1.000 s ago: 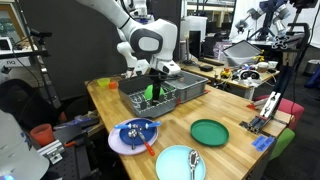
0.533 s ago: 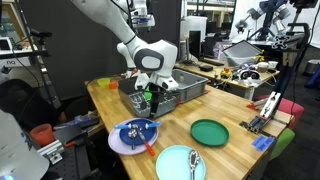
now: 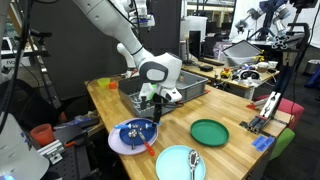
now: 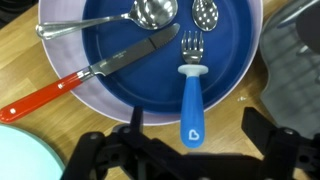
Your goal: Put the fork on the drying rack.
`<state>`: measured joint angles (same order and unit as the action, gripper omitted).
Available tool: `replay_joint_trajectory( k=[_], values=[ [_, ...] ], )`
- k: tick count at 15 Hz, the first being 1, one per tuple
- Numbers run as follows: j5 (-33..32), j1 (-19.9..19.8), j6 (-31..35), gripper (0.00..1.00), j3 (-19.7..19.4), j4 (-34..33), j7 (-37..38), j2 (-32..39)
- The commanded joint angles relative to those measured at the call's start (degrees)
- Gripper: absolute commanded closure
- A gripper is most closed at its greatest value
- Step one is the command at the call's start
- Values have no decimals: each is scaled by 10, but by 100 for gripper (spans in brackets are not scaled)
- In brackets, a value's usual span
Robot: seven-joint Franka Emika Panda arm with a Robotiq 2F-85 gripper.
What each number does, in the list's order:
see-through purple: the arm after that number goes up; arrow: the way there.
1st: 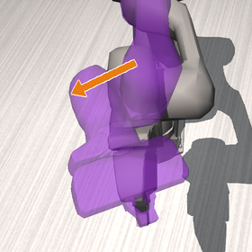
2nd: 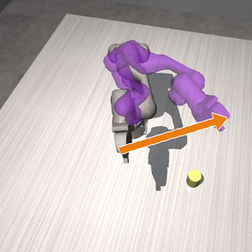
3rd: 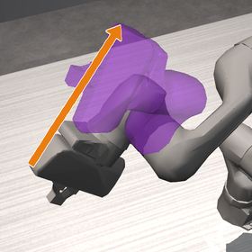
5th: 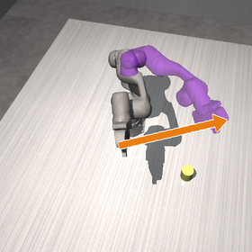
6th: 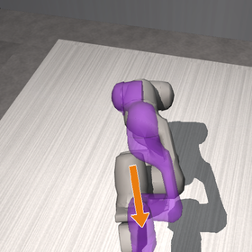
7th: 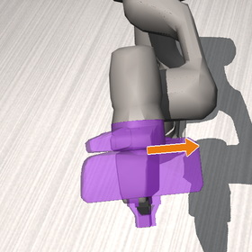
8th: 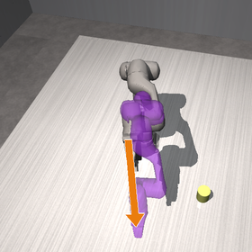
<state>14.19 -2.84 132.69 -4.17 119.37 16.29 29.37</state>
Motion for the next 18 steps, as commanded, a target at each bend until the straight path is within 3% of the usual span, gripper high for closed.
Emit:
replay_joint_trajectory(
  k=[1,5,16,17,18],
  values=[
    [0,-5,11,0,-1,-27,-4,23],
    [-14,-3,-1,0,-8,-59,0,48],
    [-24,-3,-2,0,-6,-65,-13,68],
    [-25,-2,-2,2,-6,-65,-13,68],
    [-24,-2,-1,12,-5,-64,-15,69]
  ],
)
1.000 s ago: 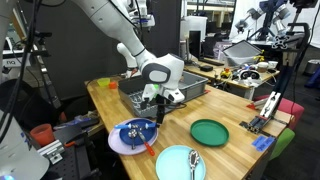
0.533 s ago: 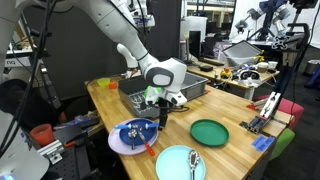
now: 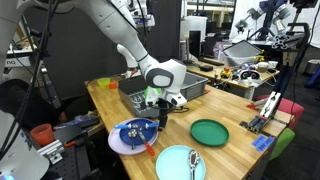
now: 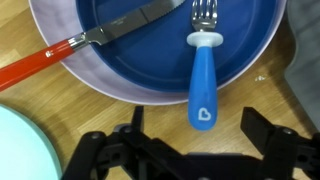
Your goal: Put the fork on the drying rack.
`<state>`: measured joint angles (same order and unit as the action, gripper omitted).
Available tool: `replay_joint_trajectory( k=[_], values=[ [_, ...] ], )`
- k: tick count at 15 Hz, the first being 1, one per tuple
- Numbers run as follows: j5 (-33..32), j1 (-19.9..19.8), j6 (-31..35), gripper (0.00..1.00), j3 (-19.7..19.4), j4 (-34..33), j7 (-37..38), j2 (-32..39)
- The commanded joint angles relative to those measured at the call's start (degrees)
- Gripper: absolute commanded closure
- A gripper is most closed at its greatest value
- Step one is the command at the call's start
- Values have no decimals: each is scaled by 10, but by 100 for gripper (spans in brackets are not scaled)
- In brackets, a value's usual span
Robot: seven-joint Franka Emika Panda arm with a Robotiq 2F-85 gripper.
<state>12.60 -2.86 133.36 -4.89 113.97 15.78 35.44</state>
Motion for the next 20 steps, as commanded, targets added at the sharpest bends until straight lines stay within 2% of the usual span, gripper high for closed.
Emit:
replay_joint_trajectory(
  k=[1,10,12,20],
  values=[
    [-8,-1,-8,26,3,-10,-11,8],
    [-13,0,-4,90,2,-10,-10,8],
    [-13,1,-3,93,2,-8,-8,6],
    [0,-10,19,93,-2,16,-11,-31]
  ],
)
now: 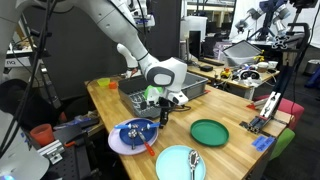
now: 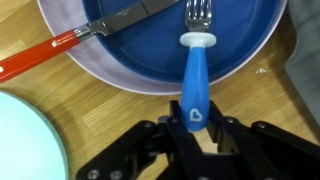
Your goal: Put the fork on the drying rack.
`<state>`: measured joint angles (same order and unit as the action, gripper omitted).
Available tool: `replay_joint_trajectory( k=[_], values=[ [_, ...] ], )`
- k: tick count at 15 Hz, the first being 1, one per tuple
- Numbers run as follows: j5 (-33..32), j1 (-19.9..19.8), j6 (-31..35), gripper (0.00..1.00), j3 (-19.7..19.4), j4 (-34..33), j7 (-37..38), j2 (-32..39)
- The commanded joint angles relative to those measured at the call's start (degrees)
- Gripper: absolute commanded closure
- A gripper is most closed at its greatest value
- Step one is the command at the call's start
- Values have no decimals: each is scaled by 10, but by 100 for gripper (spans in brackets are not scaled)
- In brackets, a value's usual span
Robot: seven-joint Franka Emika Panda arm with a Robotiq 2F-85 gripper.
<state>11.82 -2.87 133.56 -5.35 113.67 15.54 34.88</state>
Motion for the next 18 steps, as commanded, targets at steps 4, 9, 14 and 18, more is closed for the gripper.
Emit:
replay_joint_trajectory(
  k=[4,9,14,18],
  values=[
    [22,-22,50,93,1,62,-11,-90],
    [-8,-1,178,93,-19,180,24,-222],
    [-124,33,292,93,-4,301,84,-366],
    [-313,42,314,93,50,320,197,-433]
  ],
)
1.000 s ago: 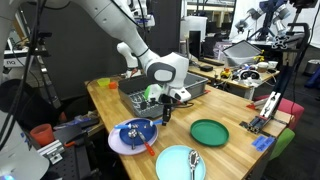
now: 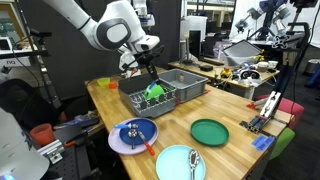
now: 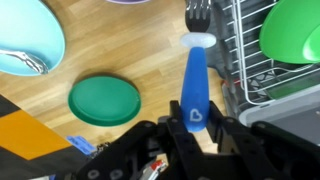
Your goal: Put the fork on the drying rack.
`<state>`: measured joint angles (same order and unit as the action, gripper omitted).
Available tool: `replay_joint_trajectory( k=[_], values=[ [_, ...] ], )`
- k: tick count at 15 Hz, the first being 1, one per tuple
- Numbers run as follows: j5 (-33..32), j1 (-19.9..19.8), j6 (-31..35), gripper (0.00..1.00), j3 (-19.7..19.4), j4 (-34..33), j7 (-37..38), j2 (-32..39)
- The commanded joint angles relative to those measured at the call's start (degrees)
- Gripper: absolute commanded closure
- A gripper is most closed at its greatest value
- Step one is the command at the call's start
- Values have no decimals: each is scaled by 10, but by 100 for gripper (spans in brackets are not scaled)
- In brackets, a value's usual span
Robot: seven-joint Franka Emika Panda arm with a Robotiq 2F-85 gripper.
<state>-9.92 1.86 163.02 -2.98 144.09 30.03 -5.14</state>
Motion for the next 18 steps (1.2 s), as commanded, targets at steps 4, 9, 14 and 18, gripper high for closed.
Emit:
replay_joint_trajectory(
  k=[4,9,14,18],
  values=[
    [-196,6,4,93,80,-16,117,-43],
    [-169,29,5,72,88,-10,112,-43],
    [-169,26,5,72,86,-10,112,-44],
    [-175,29,3,93,89,-13,107,-45]
  ],
)
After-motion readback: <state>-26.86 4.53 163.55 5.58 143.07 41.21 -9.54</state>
